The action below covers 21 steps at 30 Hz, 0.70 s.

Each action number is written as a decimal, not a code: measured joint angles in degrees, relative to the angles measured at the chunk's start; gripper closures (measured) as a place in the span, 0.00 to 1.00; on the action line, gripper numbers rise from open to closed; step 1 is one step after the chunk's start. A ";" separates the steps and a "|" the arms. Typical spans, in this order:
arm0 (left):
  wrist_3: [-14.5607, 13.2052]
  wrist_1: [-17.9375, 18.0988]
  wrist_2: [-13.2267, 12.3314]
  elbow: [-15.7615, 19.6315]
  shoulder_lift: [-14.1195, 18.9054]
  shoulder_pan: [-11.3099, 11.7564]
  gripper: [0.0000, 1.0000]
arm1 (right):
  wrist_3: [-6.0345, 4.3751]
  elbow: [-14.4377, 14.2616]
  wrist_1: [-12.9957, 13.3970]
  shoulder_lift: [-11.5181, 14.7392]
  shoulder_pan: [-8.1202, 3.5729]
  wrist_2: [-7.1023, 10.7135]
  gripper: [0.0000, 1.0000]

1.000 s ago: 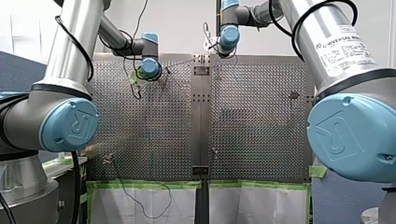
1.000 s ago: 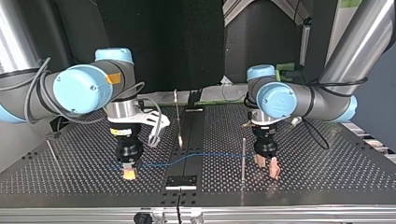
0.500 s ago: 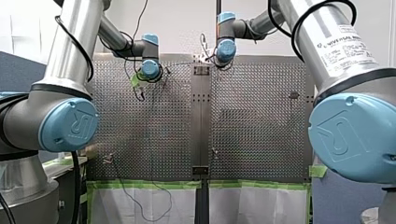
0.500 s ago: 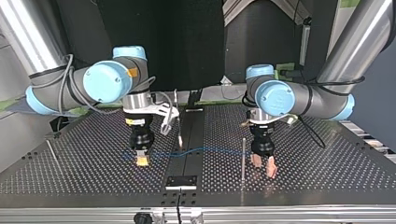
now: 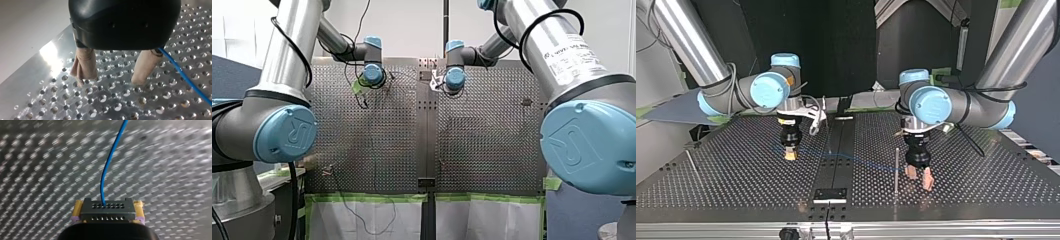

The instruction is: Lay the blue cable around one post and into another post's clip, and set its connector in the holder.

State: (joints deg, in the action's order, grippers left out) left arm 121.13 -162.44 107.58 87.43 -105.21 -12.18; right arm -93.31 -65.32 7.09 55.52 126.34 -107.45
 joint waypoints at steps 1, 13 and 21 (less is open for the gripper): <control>0.01 -0.02 0.13 0.00 0.00 0.04 0.00 | -0.01 -0.46 0.45 -0.47 -0.19 -0.40 0.98; 0.13 -0.23 0.55 0.00 0.00 -0.02 0.00 | 0.21 -6.39 6.37 -6.37 -1.26 -3.43 0.98; 0.15 -0.18 0.48 0.00 -0.01 -0.08 0.00 | 0.26 -9.92 9.90 -9.90 -1.38 -4.93 0.98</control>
State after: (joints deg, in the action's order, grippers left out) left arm 121.29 -162.62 108.06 87.43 -105.23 -12.27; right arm -93.05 -75.23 16.99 45.62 124.95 -112.38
